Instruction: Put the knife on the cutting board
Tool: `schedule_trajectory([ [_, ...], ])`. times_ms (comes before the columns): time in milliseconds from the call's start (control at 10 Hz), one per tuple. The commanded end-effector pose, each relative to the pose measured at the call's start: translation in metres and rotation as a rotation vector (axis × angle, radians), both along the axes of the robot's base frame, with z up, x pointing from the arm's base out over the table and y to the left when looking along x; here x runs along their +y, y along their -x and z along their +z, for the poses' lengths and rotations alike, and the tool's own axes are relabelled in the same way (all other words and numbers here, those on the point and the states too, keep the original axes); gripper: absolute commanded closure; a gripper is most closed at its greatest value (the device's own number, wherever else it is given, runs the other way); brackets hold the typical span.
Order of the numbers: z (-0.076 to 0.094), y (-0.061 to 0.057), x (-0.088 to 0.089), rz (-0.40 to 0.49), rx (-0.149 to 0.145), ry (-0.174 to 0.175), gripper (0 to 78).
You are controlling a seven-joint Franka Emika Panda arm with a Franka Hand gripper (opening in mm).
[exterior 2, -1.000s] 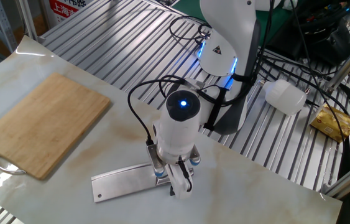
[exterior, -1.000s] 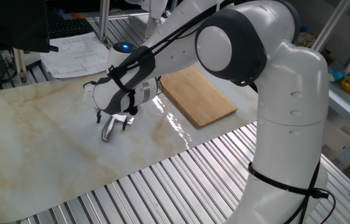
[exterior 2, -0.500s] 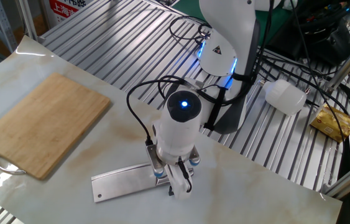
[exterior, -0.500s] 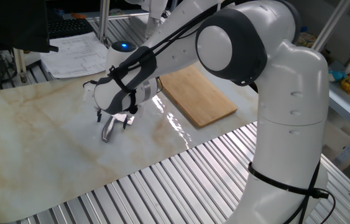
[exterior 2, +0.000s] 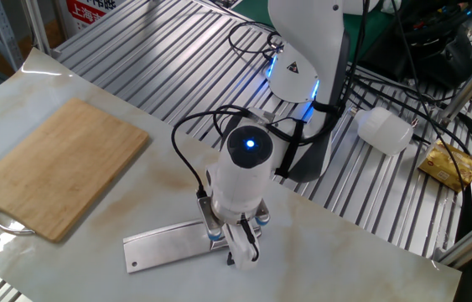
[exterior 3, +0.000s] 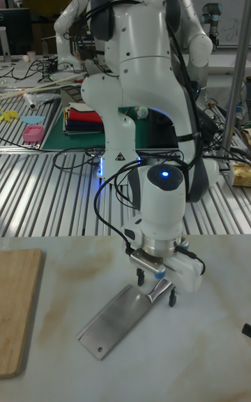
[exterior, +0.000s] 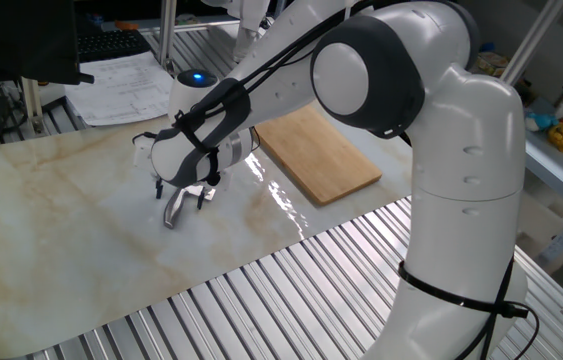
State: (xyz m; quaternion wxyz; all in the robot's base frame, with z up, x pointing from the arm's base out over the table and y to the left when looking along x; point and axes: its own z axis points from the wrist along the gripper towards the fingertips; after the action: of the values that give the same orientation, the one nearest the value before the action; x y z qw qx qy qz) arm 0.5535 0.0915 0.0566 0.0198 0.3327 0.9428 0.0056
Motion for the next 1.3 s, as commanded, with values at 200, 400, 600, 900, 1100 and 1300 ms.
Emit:
schedule_trajectory([
  [200, 0.0038, -0.0040, -0.0026, 0.005, 0.000, 0.012, 0.1],
  [400, 0.0030, -0.0045, -0.0027, 0.006, 0.002, 0.009, 0.1],
  [600, -0.0007, -0.0044, -0.0021, 0.005, -0.001, 0.011, 0.1],
  [900, -0.0008, -0.0056, -0.0031, 0.007, -0.001, 0.008, 0.1],
  [1100, -0.0003, -0.0061, -0.0036, 0.009, 0.000, 0.013, 0.1],
  [1300, -0.0003, -0.0062, -0.0036, 0.012, 0.002, 0.027, 0.1],
])
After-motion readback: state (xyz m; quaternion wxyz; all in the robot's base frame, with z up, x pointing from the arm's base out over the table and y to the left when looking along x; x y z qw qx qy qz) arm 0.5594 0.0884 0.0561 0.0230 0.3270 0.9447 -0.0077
